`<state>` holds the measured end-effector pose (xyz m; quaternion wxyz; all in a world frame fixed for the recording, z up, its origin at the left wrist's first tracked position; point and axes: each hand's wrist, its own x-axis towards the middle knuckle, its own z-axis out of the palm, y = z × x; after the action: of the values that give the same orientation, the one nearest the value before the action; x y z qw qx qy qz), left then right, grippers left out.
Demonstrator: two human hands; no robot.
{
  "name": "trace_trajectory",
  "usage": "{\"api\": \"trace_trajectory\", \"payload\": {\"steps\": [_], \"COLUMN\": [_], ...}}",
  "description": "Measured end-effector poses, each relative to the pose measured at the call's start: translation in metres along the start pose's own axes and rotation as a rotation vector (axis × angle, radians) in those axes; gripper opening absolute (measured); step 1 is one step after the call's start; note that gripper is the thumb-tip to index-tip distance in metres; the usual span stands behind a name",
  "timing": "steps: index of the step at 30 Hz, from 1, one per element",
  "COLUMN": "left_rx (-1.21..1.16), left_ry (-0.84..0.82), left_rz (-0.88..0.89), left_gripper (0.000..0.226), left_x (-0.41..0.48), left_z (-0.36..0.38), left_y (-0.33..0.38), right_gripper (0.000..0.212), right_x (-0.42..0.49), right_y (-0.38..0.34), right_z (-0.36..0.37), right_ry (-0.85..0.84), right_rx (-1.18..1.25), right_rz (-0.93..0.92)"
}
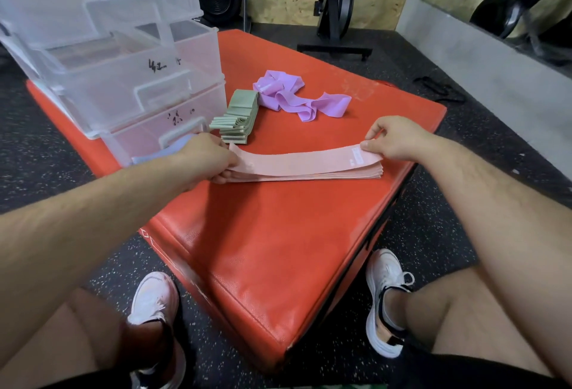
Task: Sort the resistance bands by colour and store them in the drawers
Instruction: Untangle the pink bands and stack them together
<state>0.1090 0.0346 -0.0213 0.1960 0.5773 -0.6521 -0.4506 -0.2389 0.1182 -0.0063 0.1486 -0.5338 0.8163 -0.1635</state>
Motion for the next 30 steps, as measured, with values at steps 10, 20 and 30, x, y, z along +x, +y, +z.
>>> {"api": "trace_trajectory", "payload": {"steps": [10,20,30], "left_rx": [0.664,0.635,0.766], "left_ry": [0.238,-0.099,-0.165], "left_rz": [0.312,0.761,0.732], "left_gripper": [0.029,0.035,0.041], "left_x": [-0.003,-0.005,-0.004], "left_z": [0.007,0.054,0.066], "left_y": [-0.008,0.006,0.009], "right_gripper": [0.029,0.019,0.022], "right_x": [-0.006,-0.021,-0.02], "right_y": [-0.009,-0.018,-0.012], "right_z": [0.013,-0.004,-0.008], "right_ry": [-0.025,-0.287,-0.317], "right_rx": [-0.129,0.237,0.471], "right_rz": [0.047,0.37,0.428]}}
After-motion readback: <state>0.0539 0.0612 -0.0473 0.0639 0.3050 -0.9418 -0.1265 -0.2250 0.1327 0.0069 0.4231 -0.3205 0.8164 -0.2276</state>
